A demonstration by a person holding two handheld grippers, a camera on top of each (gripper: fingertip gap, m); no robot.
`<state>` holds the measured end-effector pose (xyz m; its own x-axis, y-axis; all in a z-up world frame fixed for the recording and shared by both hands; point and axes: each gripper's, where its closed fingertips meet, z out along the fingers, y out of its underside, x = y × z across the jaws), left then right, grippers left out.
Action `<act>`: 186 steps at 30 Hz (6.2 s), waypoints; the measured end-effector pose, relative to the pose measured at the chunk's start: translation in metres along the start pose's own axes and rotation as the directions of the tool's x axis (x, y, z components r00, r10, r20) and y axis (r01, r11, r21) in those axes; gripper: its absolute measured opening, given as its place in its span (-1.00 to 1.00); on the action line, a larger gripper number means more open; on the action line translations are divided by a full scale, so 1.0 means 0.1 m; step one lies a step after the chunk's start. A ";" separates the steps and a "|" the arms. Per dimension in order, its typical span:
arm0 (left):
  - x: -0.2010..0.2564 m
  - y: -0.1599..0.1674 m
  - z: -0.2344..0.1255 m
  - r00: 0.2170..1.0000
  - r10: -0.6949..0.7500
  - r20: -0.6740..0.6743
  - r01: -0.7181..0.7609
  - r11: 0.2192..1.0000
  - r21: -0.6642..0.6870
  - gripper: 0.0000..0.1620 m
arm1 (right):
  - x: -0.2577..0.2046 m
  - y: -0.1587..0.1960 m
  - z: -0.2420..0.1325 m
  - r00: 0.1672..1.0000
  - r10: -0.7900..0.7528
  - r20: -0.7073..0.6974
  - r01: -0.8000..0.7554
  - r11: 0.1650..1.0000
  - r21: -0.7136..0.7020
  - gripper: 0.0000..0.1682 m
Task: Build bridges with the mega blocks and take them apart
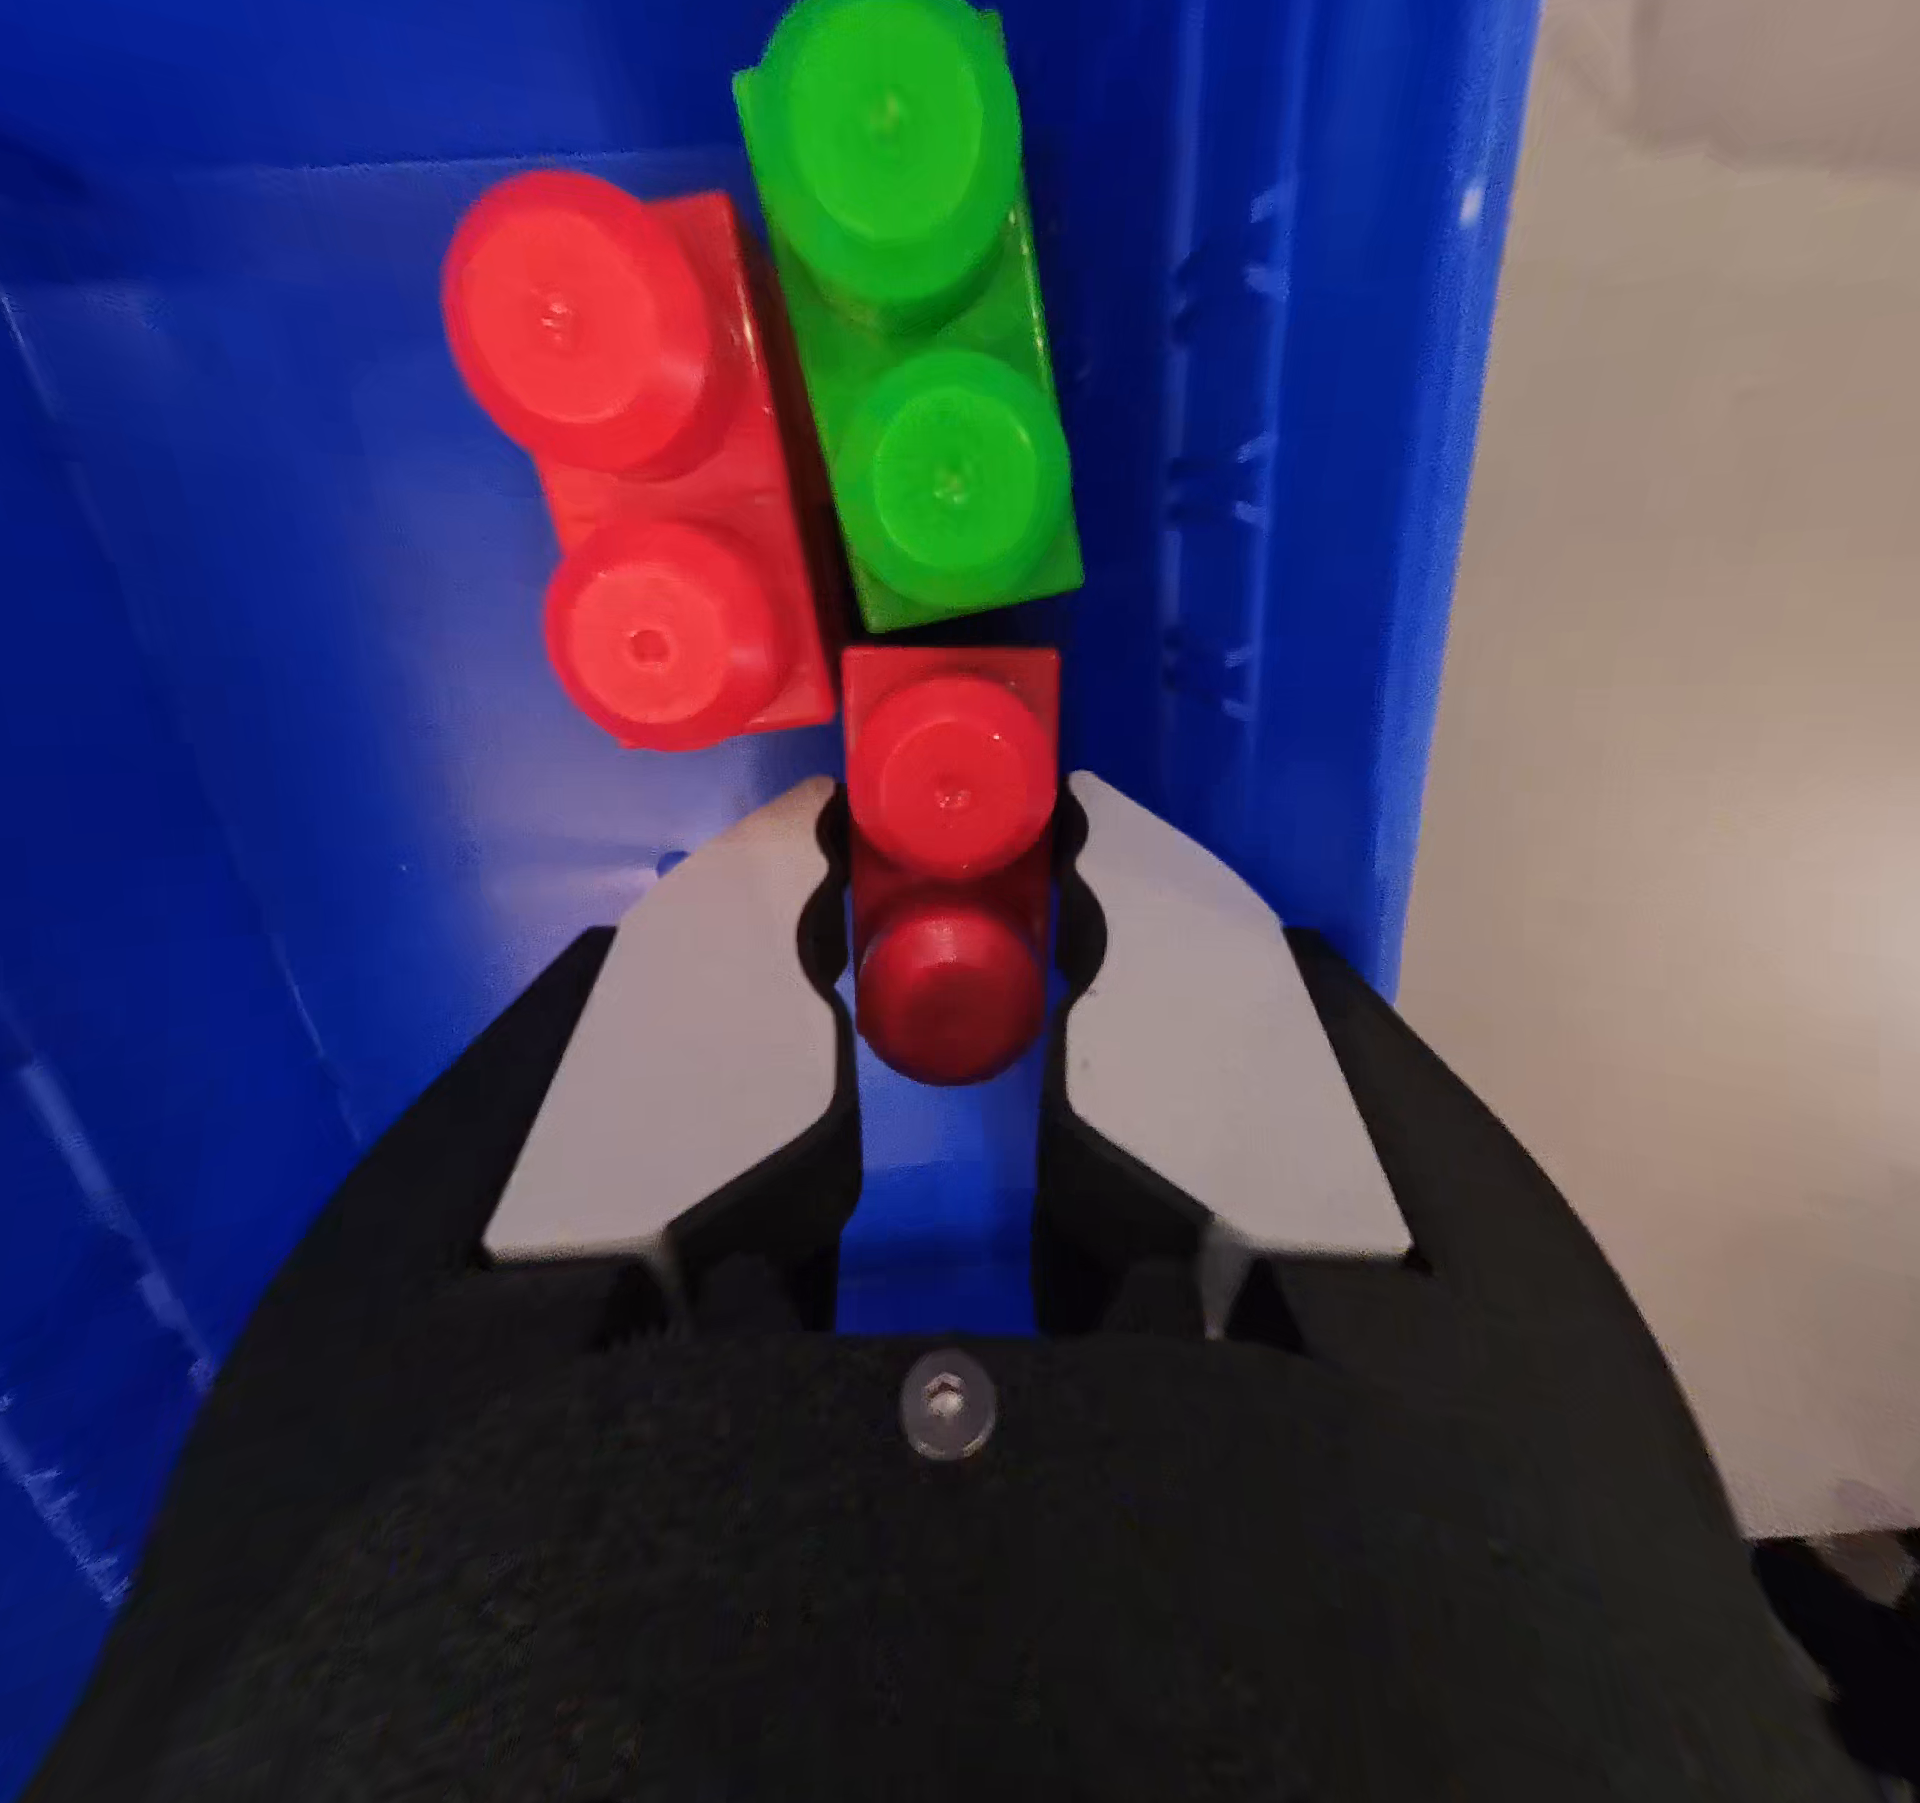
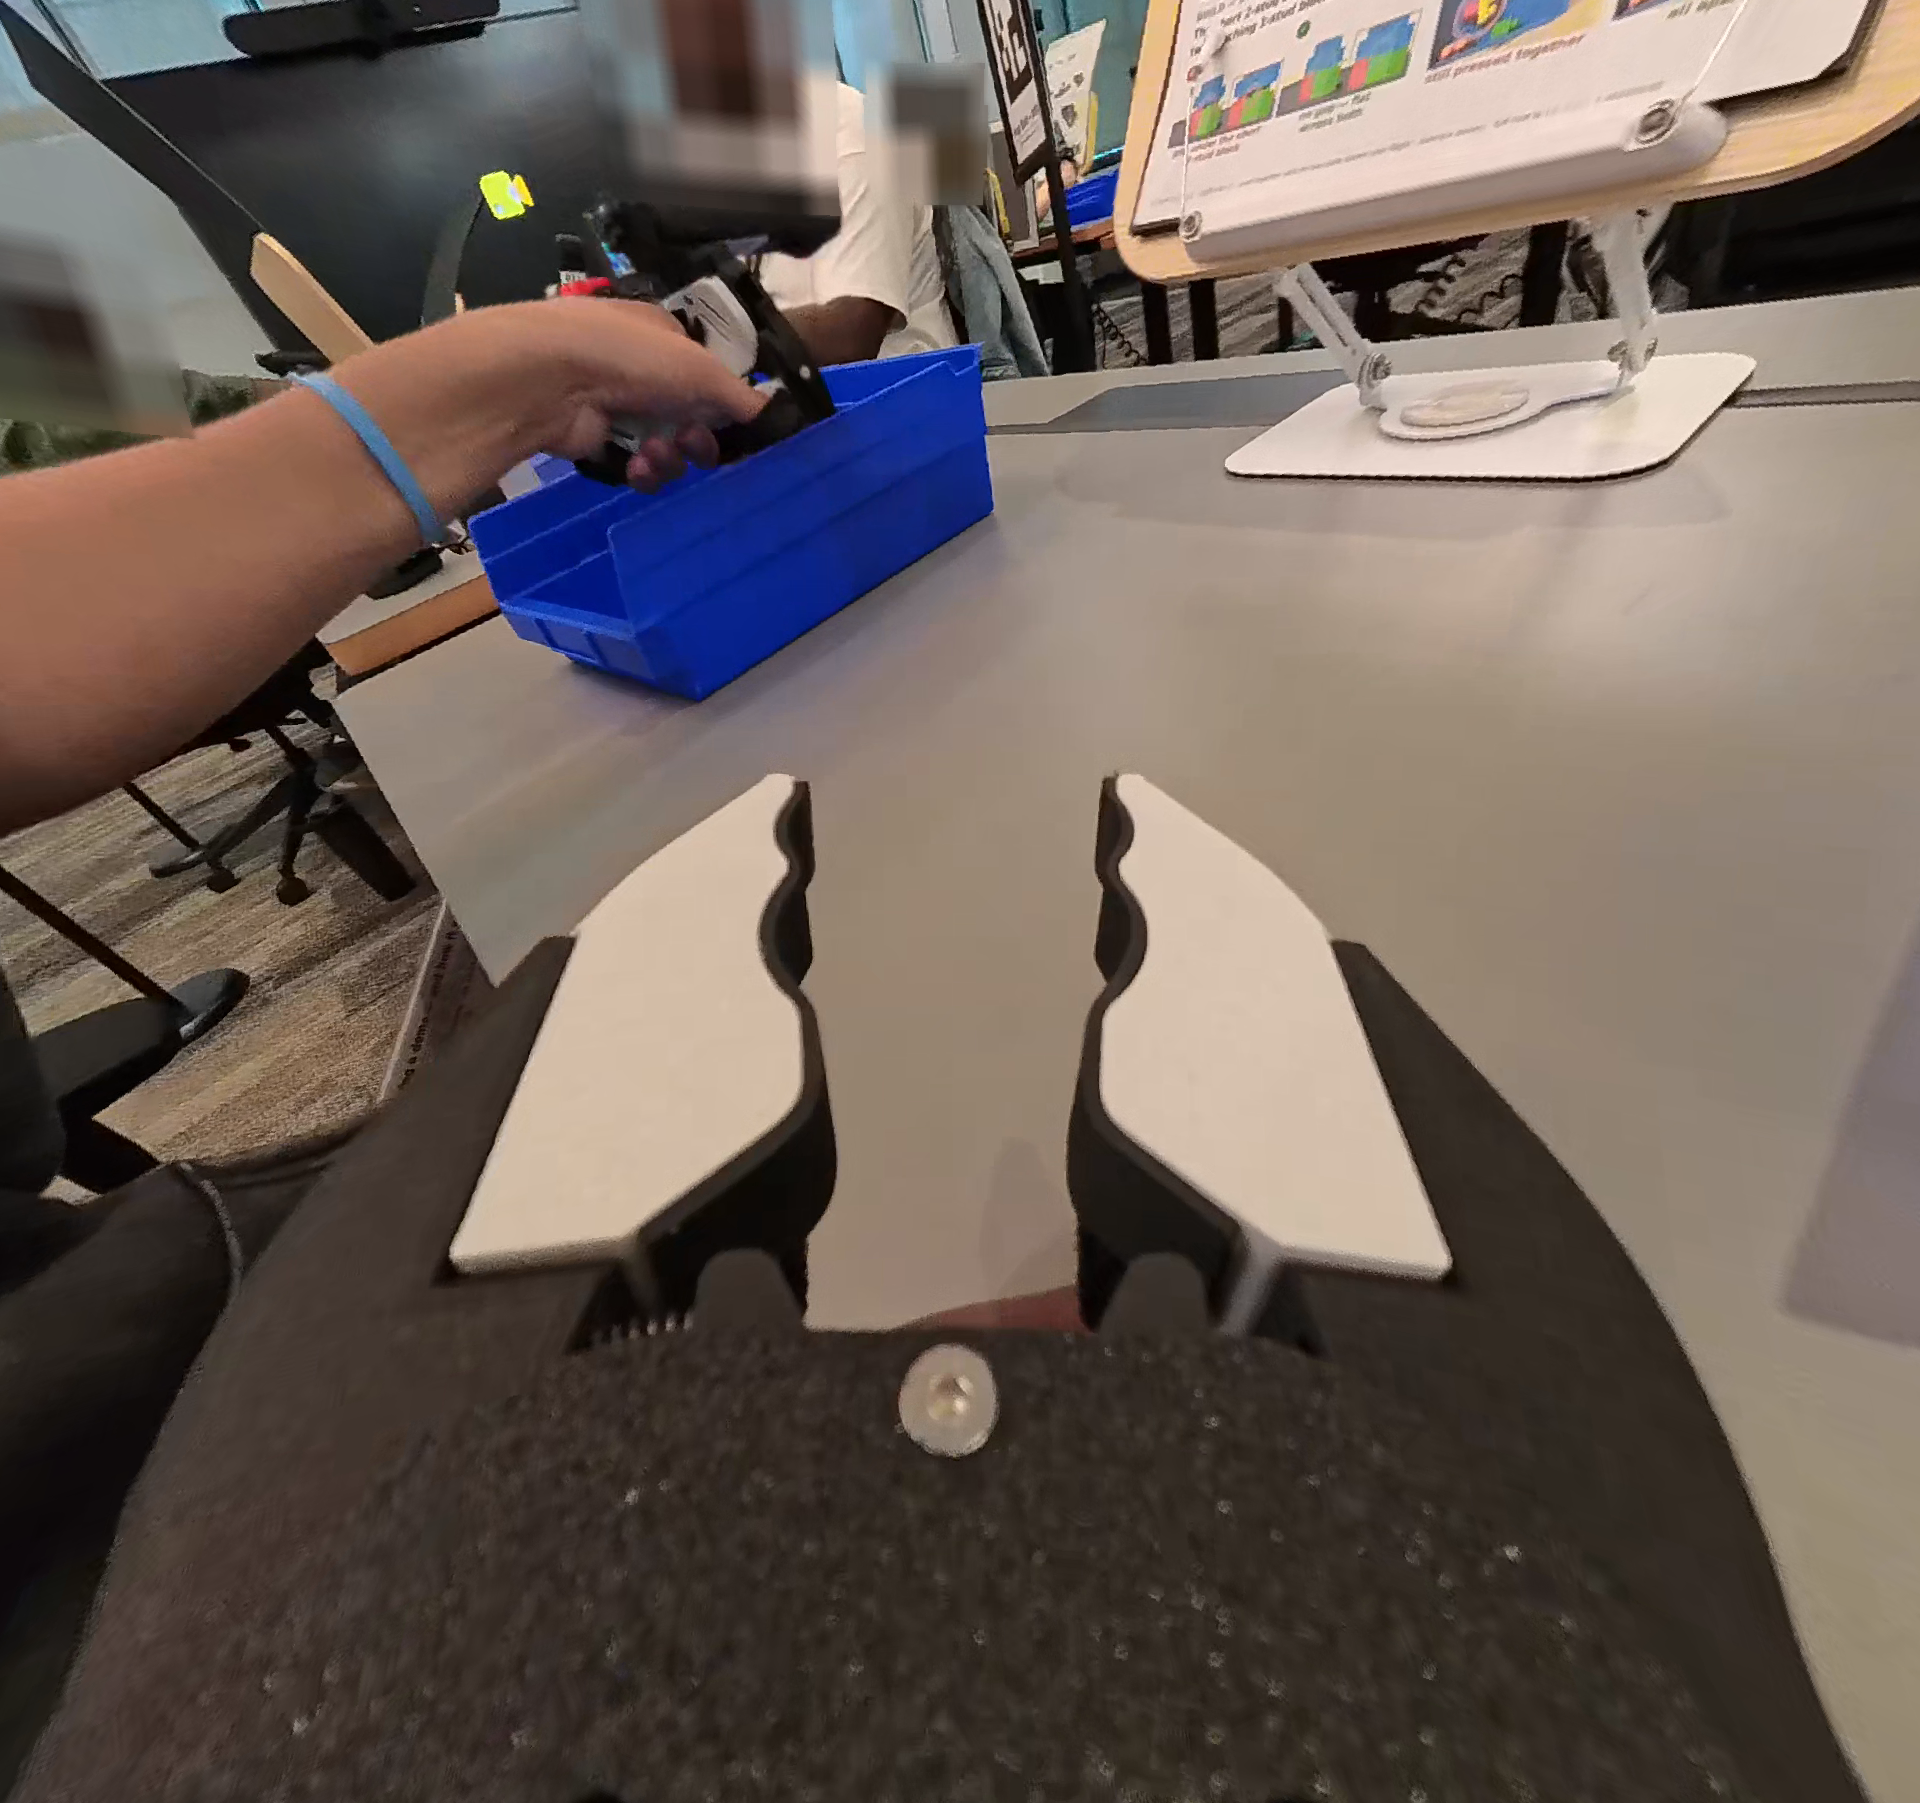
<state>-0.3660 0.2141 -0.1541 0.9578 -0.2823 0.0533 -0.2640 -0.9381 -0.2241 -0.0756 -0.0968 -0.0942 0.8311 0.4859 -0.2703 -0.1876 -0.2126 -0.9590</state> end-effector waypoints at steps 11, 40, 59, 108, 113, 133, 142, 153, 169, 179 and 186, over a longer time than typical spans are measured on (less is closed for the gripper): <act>0.04 0.06 -0.98 0.948 0.150 -0.282 -0.024 0.914 0.404 -0.56 | 0.28 -0.10 -0.17 0.998 0.032 -0.057 -0.029 0.998 0.049 -0.40; 2.73 0.41 -1.67 0.013 0.771 -0.636 -0.061 0.636 0.770 -0.57 | 0.08 -1.32 1.58 0.803 0.152 0.577 -0.227 0.972 0.060 -0.58; 2.31 0.05 -2.20 0.044 0.758 -0.651 0.397 0.585 0.707 -0.57 | 0.23 -0.92 1.16 0.770 0.293 0.567 -0.420 0.902 0.104 -0.59; 2.71 0.59 -1.45 0.090 0.796 -0.598 -0.016 0.602 0.799 -0.56 | -0.10 -0.36 1.12 0.931 0.209 0.298 -0.195 0.978 -0.075 -0.21; 2.87 0.84 -1.47 0.013 0.821 -0.570 -0.159 0.565 0.810 -0.56 | -0.18 -0.39 1.40 0.915 -0.086 0.395 0.192 0.952 -0.238 -0.24; 2.64 0.82 -1.47 -0.016 0.846 -0.533 -0.138 0.526 0.839 -0.56 | 0.37 -0.03 1.07 0.935 -0.191 0.297 0.310 0.849 -0.429 -0.56; 2.66 0.57 -1.41 0.153 0.854 -0.498 -0.086 0.514 0.854 -0.56 | 1.56 -1.63 -0.16 0.867 -0.351 -0.354 0.276 0.929 -0.245 -0.55; 2.74 0.64 -1.47 0.093 0.837 -0.540 -0.075 0.546 0.834 -0.56 | 2.77 -0.50 -0.51 0.942 -0.252 -0.223 -0.080 0.476 -0.876 -0.56; 2.66 0.63 -1.37 0.130 0.830 -0.542 -0.102 0.555 0.825 -0.56 | 2.17 -1.13 -0.12 0.865 -0.337 -0.371 0.100 0.842 -0.530 -0.29; 2.72 0.49 -0.78 0.355 0.798 -0.487 -0.293 0.590 0.752 -0.56 | 0.09 -0.58 0.17 0.995 0.008 0.100 -0.030 0.975 0.221 -0.51; 2.93 0.48 0.22 0.580 0.796 -0.172 -0.646 0.578 0.498 -0.56 | 0.20 -0.37 0.17 0.997 -0.060 0.041 0.055 0.990 0.127 -0.52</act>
<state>-0.0957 0.0910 -0.1703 0.3258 -0.9452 0.0199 -0.7154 -0.2602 -0.6485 -0.0609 -0.0652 -0.0660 0.8186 0.5325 -0.2152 -0.2067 -0.0764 -0.9754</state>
